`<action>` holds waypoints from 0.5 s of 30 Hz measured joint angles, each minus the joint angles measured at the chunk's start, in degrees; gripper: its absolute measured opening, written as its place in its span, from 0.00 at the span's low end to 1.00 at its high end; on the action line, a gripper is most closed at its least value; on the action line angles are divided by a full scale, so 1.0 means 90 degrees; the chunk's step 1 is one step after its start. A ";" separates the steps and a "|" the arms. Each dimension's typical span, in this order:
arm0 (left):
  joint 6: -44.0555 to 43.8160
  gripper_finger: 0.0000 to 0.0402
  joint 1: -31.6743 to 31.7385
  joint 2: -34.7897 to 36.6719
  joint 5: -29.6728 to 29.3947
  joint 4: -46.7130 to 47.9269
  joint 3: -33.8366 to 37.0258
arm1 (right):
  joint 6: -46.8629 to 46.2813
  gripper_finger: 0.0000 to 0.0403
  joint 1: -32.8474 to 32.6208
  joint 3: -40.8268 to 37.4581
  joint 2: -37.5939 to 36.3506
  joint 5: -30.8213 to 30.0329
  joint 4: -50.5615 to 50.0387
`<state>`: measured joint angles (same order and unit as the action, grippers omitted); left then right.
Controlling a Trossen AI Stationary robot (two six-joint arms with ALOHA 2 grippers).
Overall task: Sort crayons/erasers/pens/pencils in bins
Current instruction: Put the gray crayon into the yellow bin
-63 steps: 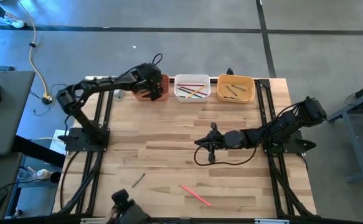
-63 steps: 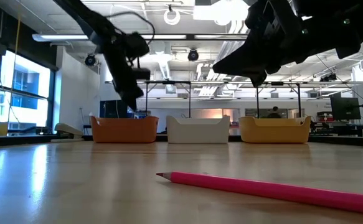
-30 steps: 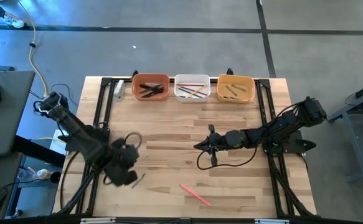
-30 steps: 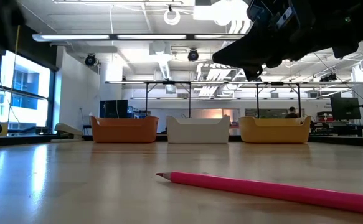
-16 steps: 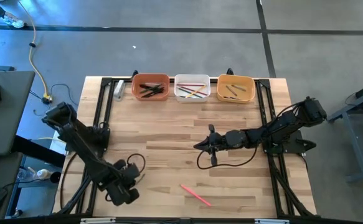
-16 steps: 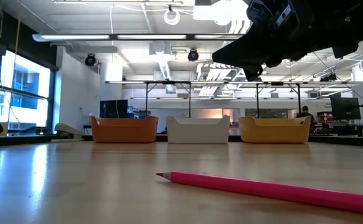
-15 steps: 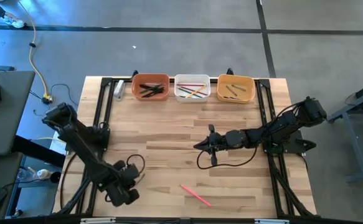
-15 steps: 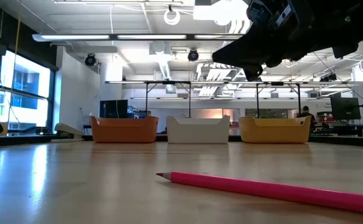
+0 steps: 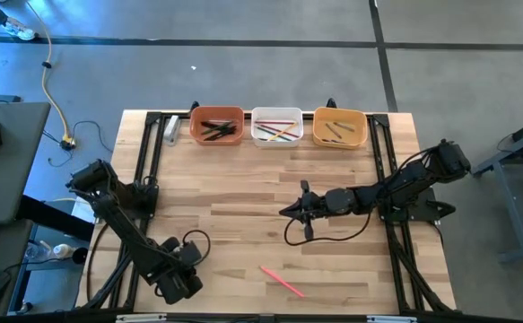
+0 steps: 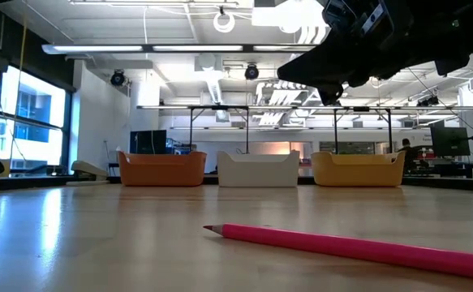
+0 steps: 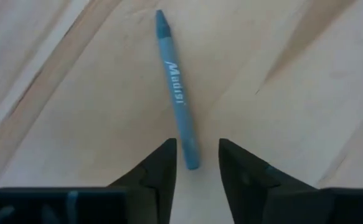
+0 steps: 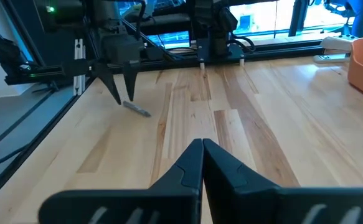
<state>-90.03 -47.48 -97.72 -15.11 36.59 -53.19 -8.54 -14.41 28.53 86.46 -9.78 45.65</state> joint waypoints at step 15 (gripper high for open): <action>-0.0072 0.27 0.0002 -0.0034 -0.0053 0.0369 -0.0002 | 0.0002 0.00 0.0000 0.0000 0.0000 0.0002 0.0005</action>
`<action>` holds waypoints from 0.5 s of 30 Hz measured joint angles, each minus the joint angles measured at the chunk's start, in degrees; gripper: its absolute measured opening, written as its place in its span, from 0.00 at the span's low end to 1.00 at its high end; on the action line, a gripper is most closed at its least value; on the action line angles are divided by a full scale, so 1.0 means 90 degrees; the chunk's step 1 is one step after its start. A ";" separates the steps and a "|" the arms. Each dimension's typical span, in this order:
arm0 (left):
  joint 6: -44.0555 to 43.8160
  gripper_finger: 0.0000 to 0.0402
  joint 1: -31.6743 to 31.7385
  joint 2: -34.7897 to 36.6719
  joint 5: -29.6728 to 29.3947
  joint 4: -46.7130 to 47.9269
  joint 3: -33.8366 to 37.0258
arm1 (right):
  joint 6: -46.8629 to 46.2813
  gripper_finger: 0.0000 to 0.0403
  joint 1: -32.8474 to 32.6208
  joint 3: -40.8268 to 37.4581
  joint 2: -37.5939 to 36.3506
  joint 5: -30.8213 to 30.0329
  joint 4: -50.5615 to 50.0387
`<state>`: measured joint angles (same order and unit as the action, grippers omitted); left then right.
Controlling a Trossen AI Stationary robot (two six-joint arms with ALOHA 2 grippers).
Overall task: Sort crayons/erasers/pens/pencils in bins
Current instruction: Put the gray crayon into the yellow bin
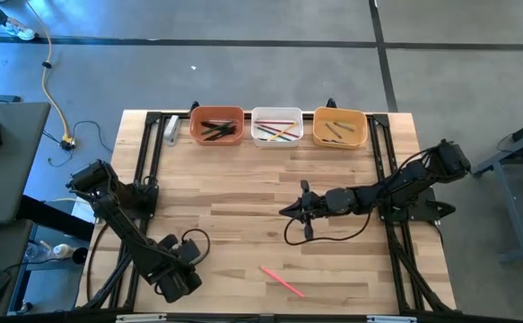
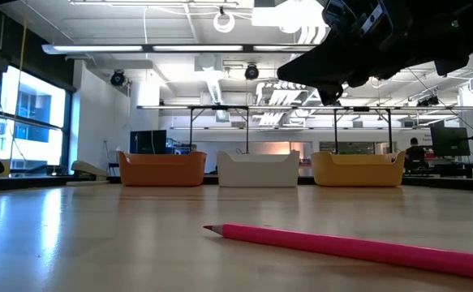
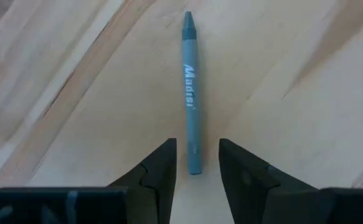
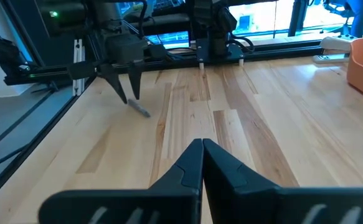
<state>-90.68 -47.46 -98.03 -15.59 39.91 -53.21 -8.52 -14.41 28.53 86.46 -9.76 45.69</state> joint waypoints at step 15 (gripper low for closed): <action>0.0506 0.16 0.0000 -0.0392 0.0092 0.0111 -0.0032 | 0.0000 0.00 0.0000 0.0000 0.0000 0.0023 0.0000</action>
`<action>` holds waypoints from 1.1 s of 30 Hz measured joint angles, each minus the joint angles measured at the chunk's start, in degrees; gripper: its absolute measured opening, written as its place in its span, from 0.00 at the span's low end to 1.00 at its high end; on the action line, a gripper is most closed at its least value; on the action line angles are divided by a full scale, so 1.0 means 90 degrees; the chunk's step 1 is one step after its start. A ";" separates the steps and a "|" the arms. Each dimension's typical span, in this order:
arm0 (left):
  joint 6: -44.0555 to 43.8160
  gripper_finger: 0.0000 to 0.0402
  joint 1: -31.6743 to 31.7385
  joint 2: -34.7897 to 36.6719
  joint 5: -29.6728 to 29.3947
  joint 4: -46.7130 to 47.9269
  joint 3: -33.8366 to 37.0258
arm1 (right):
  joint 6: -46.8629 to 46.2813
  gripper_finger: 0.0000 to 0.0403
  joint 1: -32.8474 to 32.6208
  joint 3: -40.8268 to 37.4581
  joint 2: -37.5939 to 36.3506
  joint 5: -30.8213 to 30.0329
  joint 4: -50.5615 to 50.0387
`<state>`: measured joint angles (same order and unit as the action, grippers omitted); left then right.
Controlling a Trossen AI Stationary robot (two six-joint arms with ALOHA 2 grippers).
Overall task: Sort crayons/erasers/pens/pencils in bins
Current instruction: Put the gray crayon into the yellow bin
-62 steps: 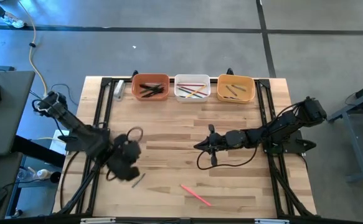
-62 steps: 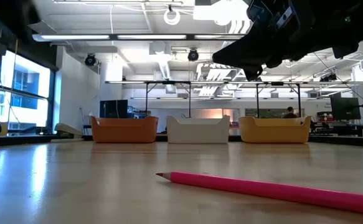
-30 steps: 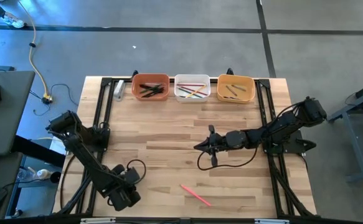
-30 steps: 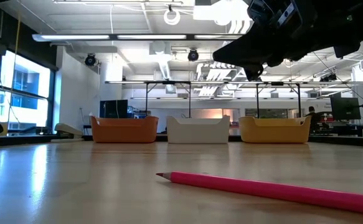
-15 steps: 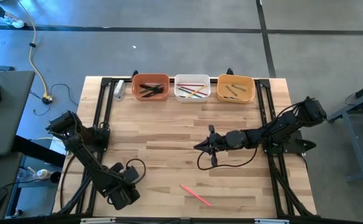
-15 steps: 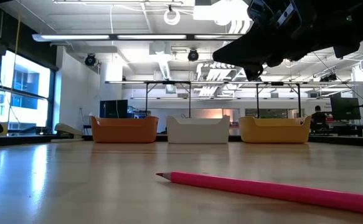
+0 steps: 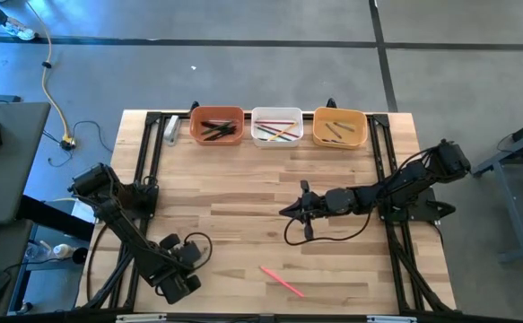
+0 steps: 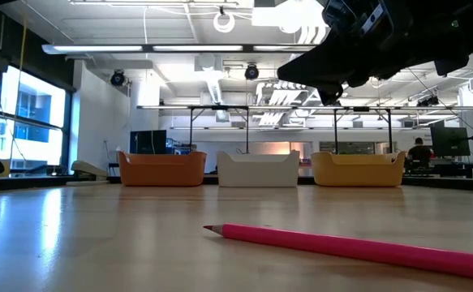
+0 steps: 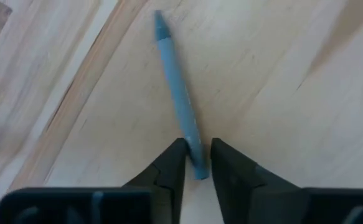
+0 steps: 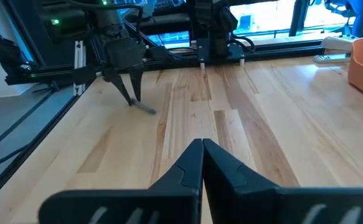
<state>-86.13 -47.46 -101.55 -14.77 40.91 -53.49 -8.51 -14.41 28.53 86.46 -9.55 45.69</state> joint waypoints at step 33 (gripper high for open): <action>0.2558 0.00 0.0653 0.0731 -0.1940 -0.1862 0.0046 | -0.0005 0.00 -0.0083 -0.0384 0.0595 0.0079 0.1143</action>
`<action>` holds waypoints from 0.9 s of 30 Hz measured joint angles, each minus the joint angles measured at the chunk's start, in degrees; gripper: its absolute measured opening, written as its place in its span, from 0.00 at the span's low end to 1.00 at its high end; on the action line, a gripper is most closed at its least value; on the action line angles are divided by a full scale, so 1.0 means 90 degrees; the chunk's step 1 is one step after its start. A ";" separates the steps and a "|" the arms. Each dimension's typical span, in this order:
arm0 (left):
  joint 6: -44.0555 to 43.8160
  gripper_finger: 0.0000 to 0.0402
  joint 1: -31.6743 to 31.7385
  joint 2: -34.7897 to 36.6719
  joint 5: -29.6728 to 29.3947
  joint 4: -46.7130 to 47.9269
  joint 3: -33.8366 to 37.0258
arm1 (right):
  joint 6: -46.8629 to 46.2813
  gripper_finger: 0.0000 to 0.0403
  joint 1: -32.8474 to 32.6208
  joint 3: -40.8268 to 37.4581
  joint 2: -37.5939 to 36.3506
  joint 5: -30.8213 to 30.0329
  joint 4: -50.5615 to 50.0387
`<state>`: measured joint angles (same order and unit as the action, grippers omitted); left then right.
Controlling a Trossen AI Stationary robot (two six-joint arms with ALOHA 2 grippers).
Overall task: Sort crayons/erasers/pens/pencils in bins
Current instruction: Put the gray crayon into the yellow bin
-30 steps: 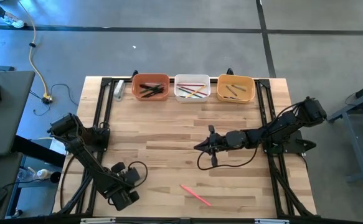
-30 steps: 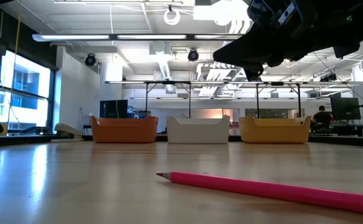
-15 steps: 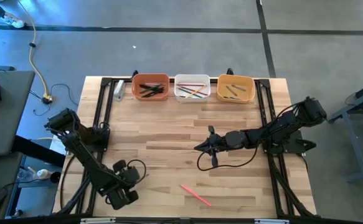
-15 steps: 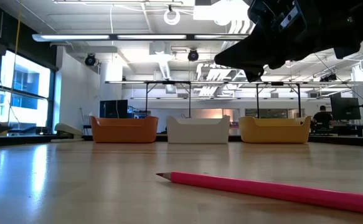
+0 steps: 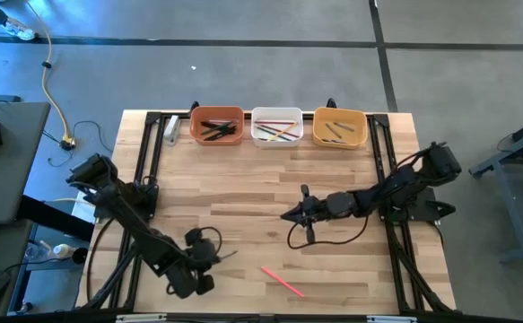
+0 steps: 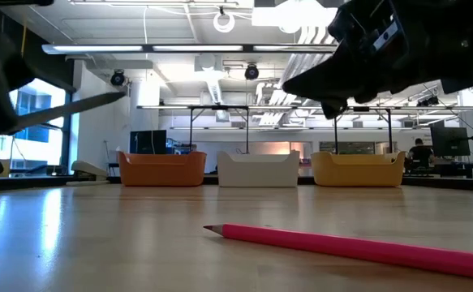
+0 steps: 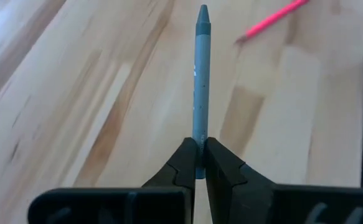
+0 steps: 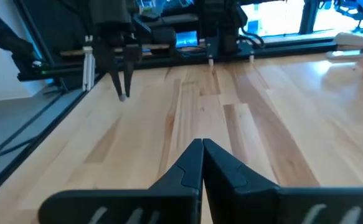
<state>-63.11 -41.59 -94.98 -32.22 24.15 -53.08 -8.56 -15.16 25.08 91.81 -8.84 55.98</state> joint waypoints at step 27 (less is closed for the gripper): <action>0.4630 0.00 0.2123 0.0017 0.0461 -0.9045 0.2516 | -0.0874 0.33 -0.0324 0.0832 0.0714 0.0217 0.1711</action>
<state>-21.44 -22.48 -94.83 -28.07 -57.26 -30.44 -16.42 -18.08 32.57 98.24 -6.89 71.38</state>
